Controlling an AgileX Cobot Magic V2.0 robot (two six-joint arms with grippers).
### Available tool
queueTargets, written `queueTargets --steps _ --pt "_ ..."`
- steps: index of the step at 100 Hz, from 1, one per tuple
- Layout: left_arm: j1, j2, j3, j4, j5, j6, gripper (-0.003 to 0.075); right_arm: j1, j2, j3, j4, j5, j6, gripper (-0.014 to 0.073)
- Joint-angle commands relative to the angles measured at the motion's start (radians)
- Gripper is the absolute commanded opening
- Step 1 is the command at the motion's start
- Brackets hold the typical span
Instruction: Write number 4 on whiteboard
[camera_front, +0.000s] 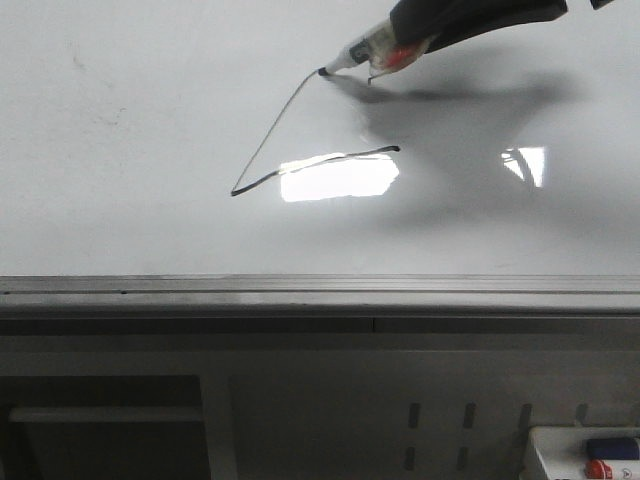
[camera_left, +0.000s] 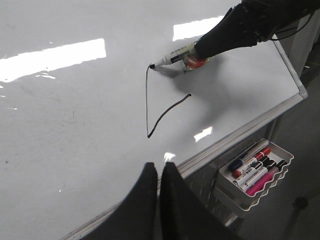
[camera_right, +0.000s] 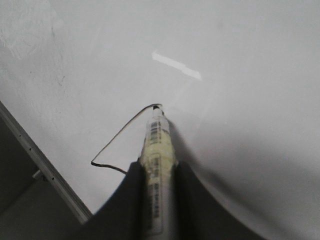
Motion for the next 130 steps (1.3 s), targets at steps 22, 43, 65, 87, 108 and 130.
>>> queueTargets --steps 22,43,65,87,108,130 --pt "0.003 0.007 -0.026 -0.041 -0.042 -0.009 -0.0020 -0.003 -0.005 0.085 0.010 0.012 0.007 -0.0043" --pt "0.003 0.007 -0.026 -0.041 -0.042 -0.009 -0.0020 -0.003 -0.005 0.202 0.023 -0.003 0.007 -0.0043" --pt "0.003 0.007 -0.026 -0.041 -0.042 -0.009 -0.0020 -0.003 -0.005 0.210 0.042 -0.013 0.007 -0.0043" --pt "0.003 0.007 -0.028 -0.067 -0.042 -0.009 -0.0020 -0.003 -0.078 0.101 0.084 0.131 0.007 -0.0043" --pt "0.003 0.025 -0.124 0.040 0.008 0.002 0.0073 -0.001 -0.202 -0.122 0.136 0.367 0.005 -0.0043" --pt "0.003 0.172 -0.365 0.248 0.230 0.004 0.0430 0.123 -0.213 -0.186 -0.066 0.364 -0.013 -0.0043"
